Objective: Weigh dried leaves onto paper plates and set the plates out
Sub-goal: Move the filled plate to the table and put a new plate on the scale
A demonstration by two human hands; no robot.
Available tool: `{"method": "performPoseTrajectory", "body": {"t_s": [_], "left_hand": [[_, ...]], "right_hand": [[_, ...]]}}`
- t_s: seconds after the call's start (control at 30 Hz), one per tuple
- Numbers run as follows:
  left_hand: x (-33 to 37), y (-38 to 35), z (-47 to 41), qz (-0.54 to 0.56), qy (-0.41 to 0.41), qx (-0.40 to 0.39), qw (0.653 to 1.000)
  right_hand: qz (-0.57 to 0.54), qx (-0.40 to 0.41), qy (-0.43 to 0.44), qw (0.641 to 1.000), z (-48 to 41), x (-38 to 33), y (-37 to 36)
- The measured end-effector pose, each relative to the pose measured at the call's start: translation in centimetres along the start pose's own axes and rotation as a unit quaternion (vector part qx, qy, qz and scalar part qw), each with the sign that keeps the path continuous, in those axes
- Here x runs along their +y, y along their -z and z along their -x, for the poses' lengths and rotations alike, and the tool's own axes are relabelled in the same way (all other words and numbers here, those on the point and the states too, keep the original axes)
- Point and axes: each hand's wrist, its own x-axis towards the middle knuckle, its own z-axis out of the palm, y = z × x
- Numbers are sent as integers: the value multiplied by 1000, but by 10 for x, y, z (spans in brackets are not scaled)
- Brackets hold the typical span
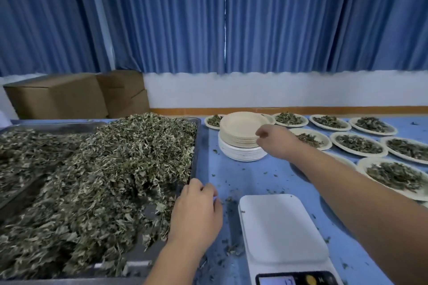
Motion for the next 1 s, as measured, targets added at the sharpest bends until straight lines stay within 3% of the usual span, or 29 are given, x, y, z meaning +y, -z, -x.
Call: {"method": "performPoseTrajectory", "body": {"t_s": [0.1, 0.27, 0.47, 1.0], "left_hand": [[-6, -1, 0, 18, 7, 1, 1000], [-8, -2, 0, -5, 1, -9, 1000], [-11, -2, -1, -17, 0, -19, 1000], [-16, -6, -3, -4, 1, -4, 1000]], "right_hand": [[70, -19, 58, 996, -26, -12, -5], [191, -105, 65, 974, -50, -19, -18], [240, -95, 74, 963, -60, -29, -26], [203, -56, 85, 974, -64, -31, -6]]}}
